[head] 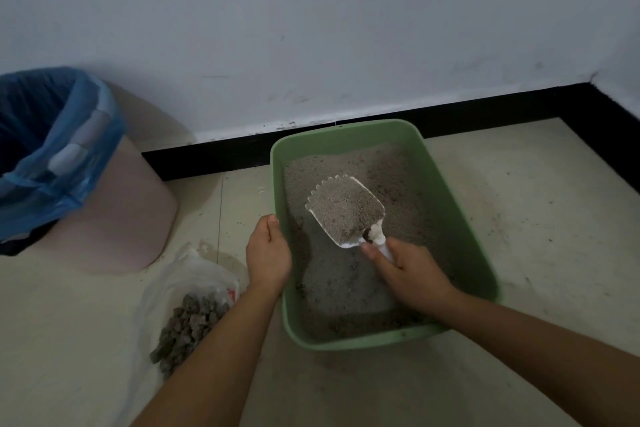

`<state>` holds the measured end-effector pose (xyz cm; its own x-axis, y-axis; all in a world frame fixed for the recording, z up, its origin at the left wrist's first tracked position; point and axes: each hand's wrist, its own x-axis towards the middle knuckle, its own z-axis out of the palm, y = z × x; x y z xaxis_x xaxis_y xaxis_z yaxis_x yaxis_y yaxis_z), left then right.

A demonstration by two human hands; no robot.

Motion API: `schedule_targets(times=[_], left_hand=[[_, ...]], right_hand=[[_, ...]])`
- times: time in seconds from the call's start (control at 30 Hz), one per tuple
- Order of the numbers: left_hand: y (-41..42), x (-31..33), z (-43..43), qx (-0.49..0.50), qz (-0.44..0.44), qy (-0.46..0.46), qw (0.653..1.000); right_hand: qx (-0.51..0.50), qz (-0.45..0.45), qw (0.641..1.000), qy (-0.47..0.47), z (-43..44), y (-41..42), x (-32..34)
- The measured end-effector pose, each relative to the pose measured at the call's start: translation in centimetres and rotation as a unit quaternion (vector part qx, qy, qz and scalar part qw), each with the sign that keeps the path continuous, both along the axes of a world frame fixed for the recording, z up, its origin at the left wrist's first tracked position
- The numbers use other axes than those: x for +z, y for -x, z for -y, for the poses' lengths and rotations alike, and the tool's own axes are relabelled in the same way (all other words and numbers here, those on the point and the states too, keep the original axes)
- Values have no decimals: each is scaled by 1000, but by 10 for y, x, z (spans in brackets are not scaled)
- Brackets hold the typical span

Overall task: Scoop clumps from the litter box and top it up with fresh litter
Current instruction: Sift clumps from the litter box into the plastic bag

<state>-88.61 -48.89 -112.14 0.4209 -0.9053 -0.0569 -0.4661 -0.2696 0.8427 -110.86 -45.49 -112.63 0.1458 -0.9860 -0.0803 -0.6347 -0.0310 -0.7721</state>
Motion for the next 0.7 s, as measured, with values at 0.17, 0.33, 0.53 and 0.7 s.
schedule_targets(times=[0.17, 0.33, 0.53, 0.7], left_hand=[[5, -2, -15, -10, -27, -12, 1000], [8, -3, -22, 6, -42, -7, 999], [8, -4, -20, 14, -42, -7, 999], [7, -5, -20, 19, -51, -10, 998]], right_hand=[[103, -90, 990, -15, -2, 24, 9], [254, -184, 947, -69, -5, 32, 9], [240, -141, 957, -79, -1, 33, 4], [232, -133, 959, -97, -1, 34, 6]])
